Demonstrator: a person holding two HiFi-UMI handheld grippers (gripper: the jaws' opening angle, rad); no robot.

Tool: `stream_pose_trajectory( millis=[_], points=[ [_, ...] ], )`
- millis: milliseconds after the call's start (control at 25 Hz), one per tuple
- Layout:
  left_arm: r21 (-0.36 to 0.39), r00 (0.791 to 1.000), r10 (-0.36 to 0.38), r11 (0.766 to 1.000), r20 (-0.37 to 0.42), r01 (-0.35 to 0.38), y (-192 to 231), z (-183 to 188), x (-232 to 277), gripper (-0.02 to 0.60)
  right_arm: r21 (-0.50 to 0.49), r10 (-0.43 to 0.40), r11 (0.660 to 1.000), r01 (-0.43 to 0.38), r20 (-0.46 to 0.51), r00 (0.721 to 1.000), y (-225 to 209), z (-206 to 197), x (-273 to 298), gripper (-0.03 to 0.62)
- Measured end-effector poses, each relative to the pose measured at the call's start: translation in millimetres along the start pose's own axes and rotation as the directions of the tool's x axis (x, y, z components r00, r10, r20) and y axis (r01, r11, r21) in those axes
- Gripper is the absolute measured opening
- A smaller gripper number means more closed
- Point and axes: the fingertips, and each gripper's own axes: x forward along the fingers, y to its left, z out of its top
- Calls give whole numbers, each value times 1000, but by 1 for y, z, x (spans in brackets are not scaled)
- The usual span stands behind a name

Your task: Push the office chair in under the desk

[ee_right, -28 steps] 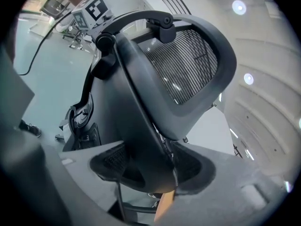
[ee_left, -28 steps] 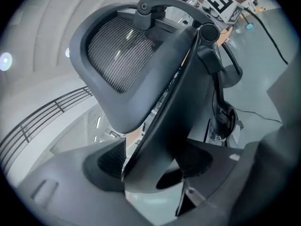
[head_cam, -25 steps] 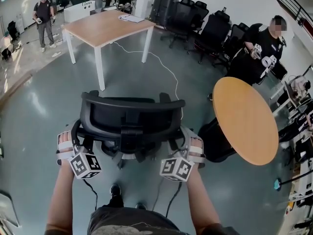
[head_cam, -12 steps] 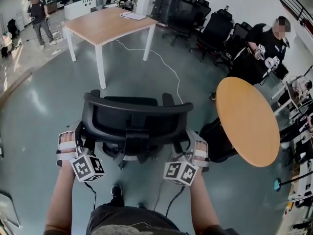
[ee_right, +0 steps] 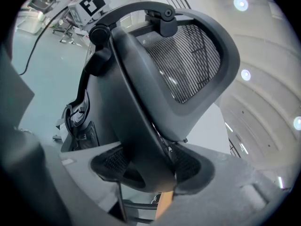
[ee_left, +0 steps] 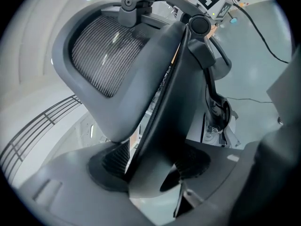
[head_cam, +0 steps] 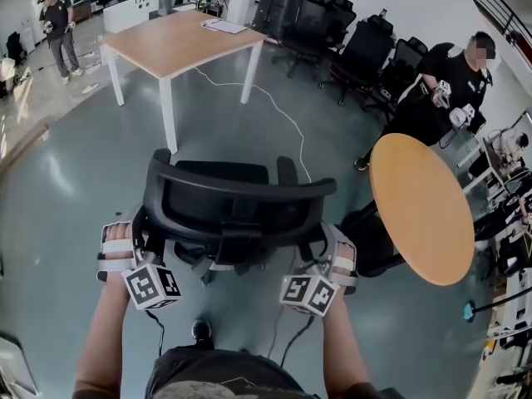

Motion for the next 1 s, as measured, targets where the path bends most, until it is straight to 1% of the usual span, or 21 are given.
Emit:
stream_pose_trajectory(
  millis=[120, 200, 400, 720, 1000],
  points=[
    [4, 1000, 7, 1000, 16, -7, -3, 1, 3, 295, 3, 0, 1000, 0, -37, 999, 1, -2, 3, 258],
    [13, 999, 5, 1000, 34, -5, 2, -2, 17, 291, -4, 0, 1000, 0, -51, 999, 2, 3, 17, 256],
    [31, 998, -1, 1000, 68, -1, 46, -24, 69, 288, 0, -12, 1000, 12, -71, 997, -5, 44, 62, 253],
    [42, 993, -4, 999, 117, -1, 69, -45, 99, 291, 15, -53, 998, 55, -99, 994, 3, 74, 69, 253],
    [42, 992, -14, 999, 124, 9, 80, -47, 119, 295, 24, -57, 998, 60, -114, 992, 1, 81, 82, 253]
  ],
)
